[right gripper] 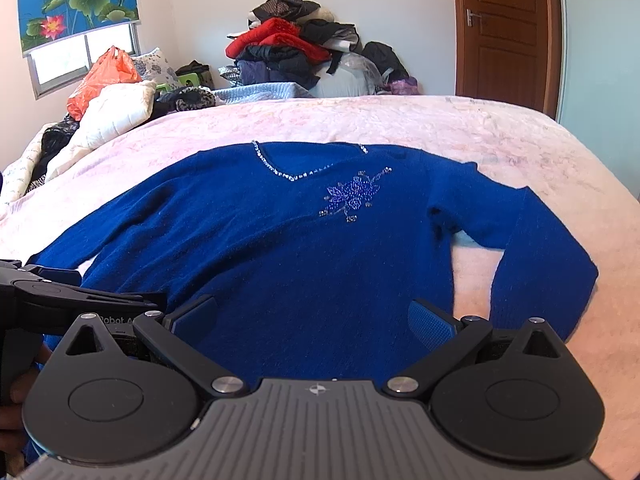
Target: Fold small clothes
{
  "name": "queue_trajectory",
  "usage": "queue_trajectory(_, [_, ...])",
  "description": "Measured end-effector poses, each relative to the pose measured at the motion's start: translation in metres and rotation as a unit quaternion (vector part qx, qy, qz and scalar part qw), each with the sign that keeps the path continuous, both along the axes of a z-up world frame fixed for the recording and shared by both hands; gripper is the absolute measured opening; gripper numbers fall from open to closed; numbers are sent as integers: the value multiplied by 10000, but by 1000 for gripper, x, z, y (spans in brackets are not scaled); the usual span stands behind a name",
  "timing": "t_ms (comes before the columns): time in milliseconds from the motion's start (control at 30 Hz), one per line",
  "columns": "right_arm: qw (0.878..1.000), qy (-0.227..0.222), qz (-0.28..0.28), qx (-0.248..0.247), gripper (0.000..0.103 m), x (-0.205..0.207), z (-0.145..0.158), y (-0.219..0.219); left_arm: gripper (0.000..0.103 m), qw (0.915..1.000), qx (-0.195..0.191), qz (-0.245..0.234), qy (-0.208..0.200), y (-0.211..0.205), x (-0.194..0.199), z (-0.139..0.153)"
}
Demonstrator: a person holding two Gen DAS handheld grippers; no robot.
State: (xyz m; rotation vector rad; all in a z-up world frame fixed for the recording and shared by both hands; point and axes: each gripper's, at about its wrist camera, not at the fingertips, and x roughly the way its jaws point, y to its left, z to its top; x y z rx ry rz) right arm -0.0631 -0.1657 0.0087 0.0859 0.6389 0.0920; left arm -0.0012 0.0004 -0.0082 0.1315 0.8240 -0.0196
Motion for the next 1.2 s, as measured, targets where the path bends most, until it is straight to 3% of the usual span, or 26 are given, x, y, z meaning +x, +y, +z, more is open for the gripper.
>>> queue_trajectory(333, [9991,115,114,382,103,1,0,-7,103,10000,3,-13,-10,0,-1,0])
queue_trajectory(633, [9998,-7,170,-35,102,-4,0,4,103,10000,24,-9,12,-1,0,-2])
queue_trajectory(900, [9998,-103,180,10,102,-8,2,-4,103,10000,26,4,59,-2,1,-3])
queue_trajectory(1033, [9994,-268,113,-192,100,-13,4,-7,103,10000,56,-15,74,-3,1,-5])
queue_trajectory(1200, [9997,-219,52,-46,96,-13,2,-16,103,9999,36,-46,119,-7,1,-6])
